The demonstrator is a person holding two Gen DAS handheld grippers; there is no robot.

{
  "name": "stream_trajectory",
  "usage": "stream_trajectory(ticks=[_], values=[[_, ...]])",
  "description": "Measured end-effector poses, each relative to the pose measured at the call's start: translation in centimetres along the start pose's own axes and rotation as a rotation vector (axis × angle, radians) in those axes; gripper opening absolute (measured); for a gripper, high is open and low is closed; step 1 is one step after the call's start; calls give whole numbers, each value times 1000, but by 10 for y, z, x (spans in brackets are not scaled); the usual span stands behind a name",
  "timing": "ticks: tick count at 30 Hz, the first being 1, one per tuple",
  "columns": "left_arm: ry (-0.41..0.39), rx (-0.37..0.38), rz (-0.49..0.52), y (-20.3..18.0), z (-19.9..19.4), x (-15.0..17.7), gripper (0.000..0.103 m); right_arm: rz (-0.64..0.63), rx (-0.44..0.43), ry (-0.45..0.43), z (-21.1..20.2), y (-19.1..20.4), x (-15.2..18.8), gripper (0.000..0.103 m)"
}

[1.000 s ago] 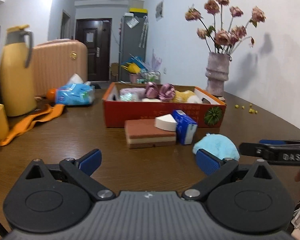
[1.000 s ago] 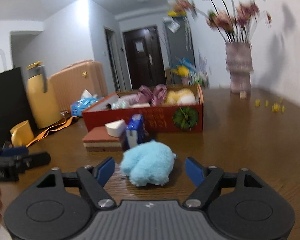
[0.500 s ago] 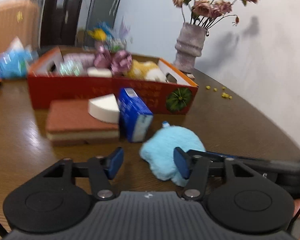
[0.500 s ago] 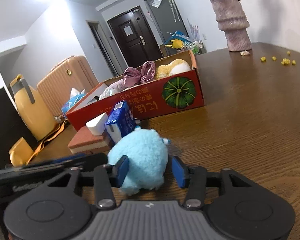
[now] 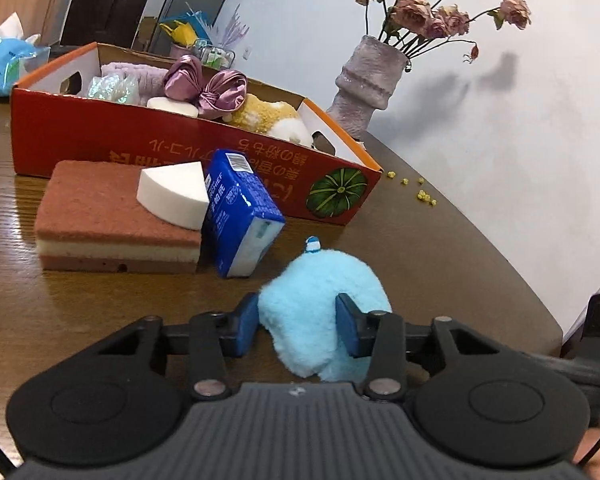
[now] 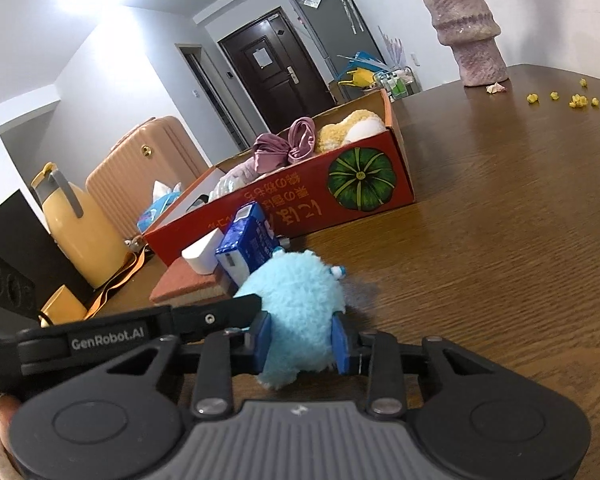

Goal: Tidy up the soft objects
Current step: 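Close both tools on the light blue fluffy plush, then carry the blue plush with both tools into the box and release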

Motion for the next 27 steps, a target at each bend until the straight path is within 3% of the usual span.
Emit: stream_trajectory(ticks=[10,19,22,27], values=[[-61,-16,2,-7,-49,38,40,-94,-30,2,-26,31,21,30],[-98,-10,16,-12,-69,36,40,-116,-40,-27,-44,44,23,30],[-125,0,53,-15,-76,10,40,-149,-34,-59,-50,51,4,30],[-145,22,70,-2,-72,-72,39,-214,-24,-100,-43,60,-71,30]])
Point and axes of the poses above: each gripper's, at about its wrist camera, not at the fingertips, and z roughly the way its jaws point, y to its left, x to its underside, the point moved 1 cm from there along z, roughly the way its jaws point, and after that the axes turned 15 degrees about y, right-handed, at the moved point
